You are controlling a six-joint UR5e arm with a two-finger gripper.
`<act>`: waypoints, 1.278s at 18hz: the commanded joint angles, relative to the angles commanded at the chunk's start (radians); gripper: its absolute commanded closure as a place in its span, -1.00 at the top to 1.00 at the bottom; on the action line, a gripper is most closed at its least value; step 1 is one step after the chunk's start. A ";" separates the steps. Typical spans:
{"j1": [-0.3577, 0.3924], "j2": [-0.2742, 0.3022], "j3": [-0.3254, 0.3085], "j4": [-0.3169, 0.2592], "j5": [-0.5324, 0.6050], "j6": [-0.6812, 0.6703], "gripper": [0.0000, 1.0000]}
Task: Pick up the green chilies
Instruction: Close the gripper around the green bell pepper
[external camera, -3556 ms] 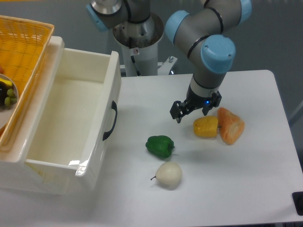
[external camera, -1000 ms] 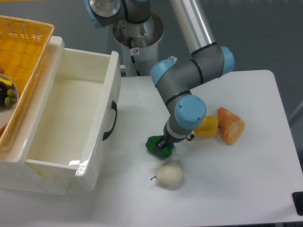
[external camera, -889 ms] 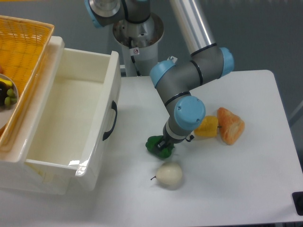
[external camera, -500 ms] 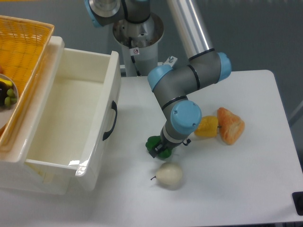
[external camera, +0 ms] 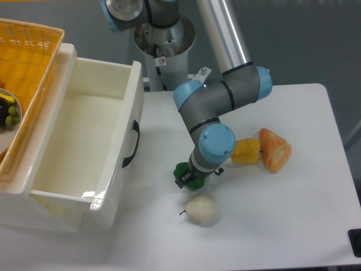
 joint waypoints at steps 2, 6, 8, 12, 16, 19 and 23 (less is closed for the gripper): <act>0.000 0.000 -0.003 -0.002 0.000 -0.002 1.00; -0.002 0.000 -0.003 -0.002 0.000 -0.003 1.00; -0.002 -0.002 -0.005 -0.002 0.000 -0.003 1.00; -0.002 -0.002 -0.006 -0.002 0.000 -0.003 1.00; -0.002 -0.002 -0.008 0.000 0.000 -0.003 0.93; -0.002 0.002 -0.009 -0.002 0.000 -0.003 0.78; -0.002 0.003 -0.009 -0.002 0.000 -0.003 0.61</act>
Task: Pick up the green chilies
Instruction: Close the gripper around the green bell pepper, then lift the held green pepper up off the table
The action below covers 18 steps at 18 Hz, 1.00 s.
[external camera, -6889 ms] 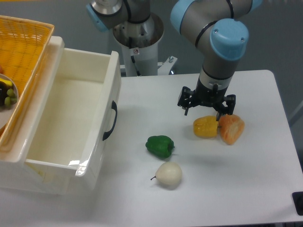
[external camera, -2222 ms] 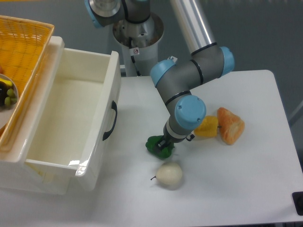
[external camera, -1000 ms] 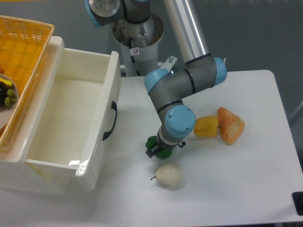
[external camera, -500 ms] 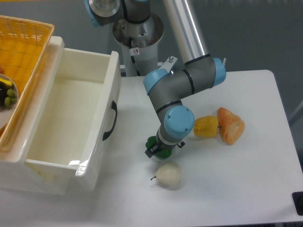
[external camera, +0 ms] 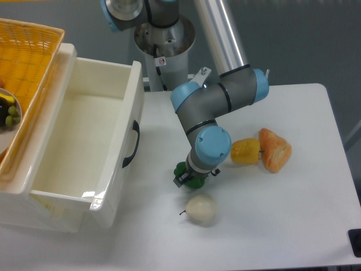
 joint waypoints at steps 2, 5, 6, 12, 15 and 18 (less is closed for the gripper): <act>0.000 0.000 0.002 0.000 -0.002 0.000 0.38; 0.000 0.005 0.002 0.002 -0.002 0.002 0.23; 0.000 0.006 0.005 0.002 0.000 0.002 0.21; -0.002 0.054 0.014 0.003 0.055 0.050 0.03; 0.000 0.077 0.020 0.005 0.055 0.103 0.03; 0.002 0.104 0.055 0.002 0.077 0.145 0.04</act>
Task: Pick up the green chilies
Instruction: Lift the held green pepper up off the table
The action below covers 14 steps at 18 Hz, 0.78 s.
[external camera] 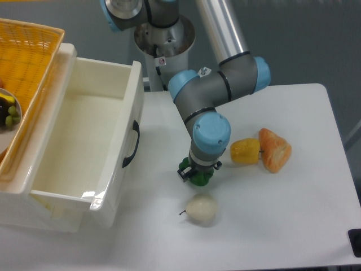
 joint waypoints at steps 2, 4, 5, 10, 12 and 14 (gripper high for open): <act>0.003 0.018 0.008 -0.002 0.037 0.052 0.04; 0.003 0.041 0.009 0.000 0.074 0.103 0.04; 0.003 0.051 0.009 0.000 0.084 0.133 0.04; -0.018 0.078 0.006 0.000 0.180 0.371 0.04; -0.020 0.092 0.003 0.002 0.177 0.440 0.04; -0.031 0.120 -0.001 0.000 0.172 0.534 0.04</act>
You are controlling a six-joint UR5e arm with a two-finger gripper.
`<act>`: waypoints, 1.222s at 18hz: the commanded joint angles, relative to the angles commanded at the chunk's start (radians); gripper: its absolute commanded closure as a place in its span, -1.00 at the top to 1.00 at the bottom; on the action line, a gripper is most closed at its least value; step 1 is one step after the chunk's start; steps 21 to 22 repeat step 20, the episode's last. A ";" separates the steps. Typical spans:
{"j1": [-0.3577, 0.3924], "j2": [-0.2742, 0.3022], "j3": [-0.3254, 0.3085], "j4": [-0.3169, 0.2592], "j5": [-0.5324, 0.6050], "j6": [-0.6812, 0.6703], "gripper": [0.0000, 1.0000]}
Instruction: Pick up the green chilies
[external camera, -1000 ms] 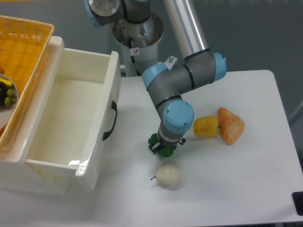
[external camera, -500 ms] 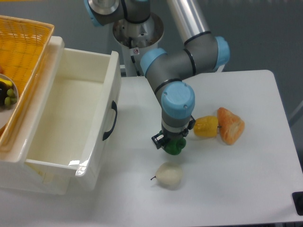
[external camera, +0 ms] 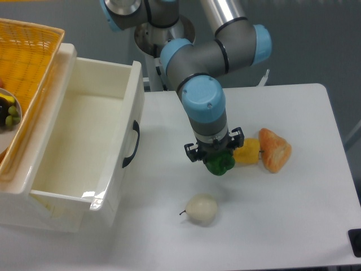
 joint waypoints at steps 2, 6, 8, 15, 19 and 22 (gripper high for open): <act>-0.002 0.014 -0.008 -0.003 -0.012 0.106 0.04; -0.003 0.023 -0.018 -0.003 -0.046 0.210 0.04; -0.008 0.022 -0.014 -0.005 -0.084 0.214 0.04; -0.009 0.035 -0.035 -0.008 -0.089 0.214 0.04; -0.008 0.042 -0.044 -0.008 -0.091 0.214 0.04; -0.008 0.043 -0.045 -0.008 -0.091 0.214 0.04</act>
